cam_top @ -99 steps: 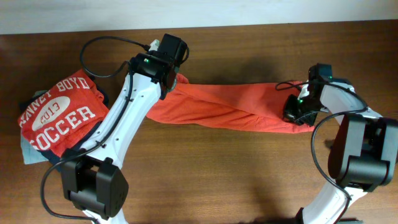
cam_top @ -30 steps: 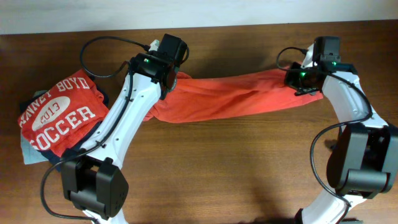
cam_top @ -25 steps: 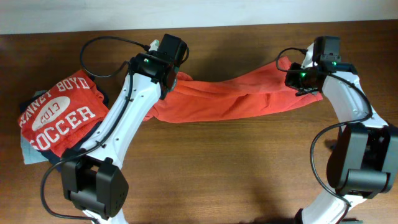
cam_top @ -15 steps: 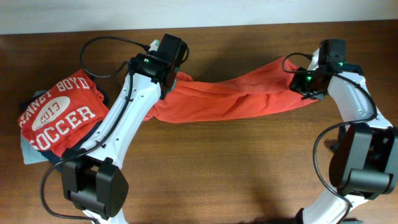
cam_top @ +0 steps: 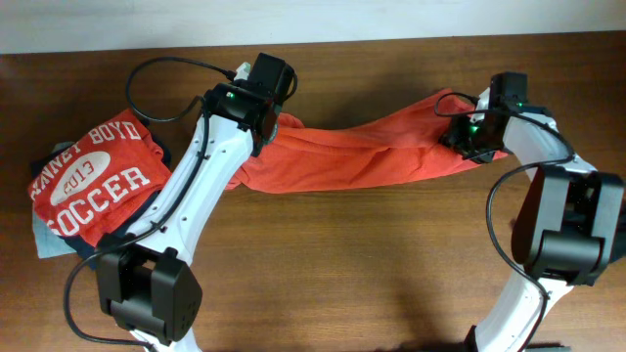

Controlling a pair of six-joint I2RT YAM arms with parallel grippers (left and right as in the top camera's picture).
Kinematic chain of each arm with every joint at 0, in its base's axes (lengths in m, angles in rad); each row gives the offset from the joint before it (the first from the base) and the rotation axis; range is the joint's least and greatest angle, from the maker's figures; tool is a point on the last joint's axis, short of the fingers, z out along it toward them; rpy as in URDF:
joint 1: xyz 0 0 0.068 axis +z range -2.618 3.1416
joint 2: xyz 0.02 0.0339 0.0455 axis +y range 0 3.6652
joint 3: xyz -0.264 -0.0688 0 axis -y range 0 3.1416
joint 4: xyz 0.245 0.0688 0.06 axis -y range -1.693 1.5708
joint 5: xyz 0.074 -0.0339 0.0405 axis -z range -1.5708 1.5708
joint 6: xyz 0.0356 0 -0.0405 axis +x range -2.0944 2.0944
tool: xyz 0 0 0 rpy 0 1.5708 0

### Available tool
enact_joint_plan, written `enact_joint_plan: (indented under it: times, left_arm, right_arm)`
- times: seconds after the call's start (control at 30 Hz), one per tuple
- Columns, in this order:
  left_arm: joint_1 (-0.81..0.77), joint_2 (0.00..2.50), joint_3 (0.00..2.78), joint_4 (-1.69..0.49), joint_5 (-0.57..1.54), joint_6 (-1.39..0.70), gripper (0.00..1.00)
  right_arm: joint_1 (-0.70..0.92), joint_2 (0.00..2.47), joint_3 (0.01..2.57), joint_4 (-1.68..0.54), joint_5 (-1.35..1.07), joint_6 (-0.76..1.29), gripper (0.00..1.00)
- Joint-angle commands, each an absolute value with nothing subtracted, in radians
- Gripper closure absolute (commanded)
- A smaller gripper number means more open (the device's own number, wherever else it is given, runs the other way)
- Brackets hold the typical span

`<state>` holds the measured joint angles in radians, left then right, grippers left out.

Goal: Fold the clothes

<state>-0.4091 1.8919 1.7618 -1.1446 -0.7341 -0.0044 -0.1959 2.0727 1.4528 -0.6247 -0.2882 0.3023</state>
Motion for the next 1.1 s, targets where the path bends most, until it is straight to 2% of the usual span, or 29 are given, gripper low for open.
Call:
enact_joint_plan:
  times: [0.0,0.03,0.17,0.23,0.3,0.53,0.77,1.07]
  left_arm:
    - [-0.400,1.854,1.786,-1.145,-0.757,-0.004,0.99]
    - [-0.400,1.855,1.786,-1.145,-0.756,-0.004,0.99]
    - [-0.400,1.855,1.786,-1.145,-0.756,-0.004,1.00]
    - [-0.400,1.854,1.786,-1.145,-0.757,-0.003,1.00]
    - [-0.400,1.855,1.786,-1.146,-0.757,-0.003,0.99]
    - [-0.400,1.853,1.788,-1.145,-0.757,0.015,0.99]
    - [-0.398,1.821,1.815,-1.145,-0.757,0.016,1.00]
    - [-0.396,1.817,1.842,-1.145,-0.799,0.046,0.99]
  right_arm:
    - [-0.197,2.089,1.463,-0.593,-0.318,0.357,0.48]
    - [-0.197,2.089,1.463,-0.577,-0.318,0.357,0.51]
    - [-0.198,2.088,1.474,-0.533,-0.331,0.358,0.82]
    - [-0.199,2.086,1.495,-0.545,-0.350,0.357,0.91]
    - [-0.199,2.079,1.518,-0.571,-0.353,0.356,0.96]
    - [-0.199,1.998,1.699,-0.787,-0.342,0.306,0.96]
    - [-0.199,1.926,1.988,-1.124,-0.092,0.292,0.96]
    - [-0.199,1.915,2.151,-1.240,-0.012,0.273,0.96]
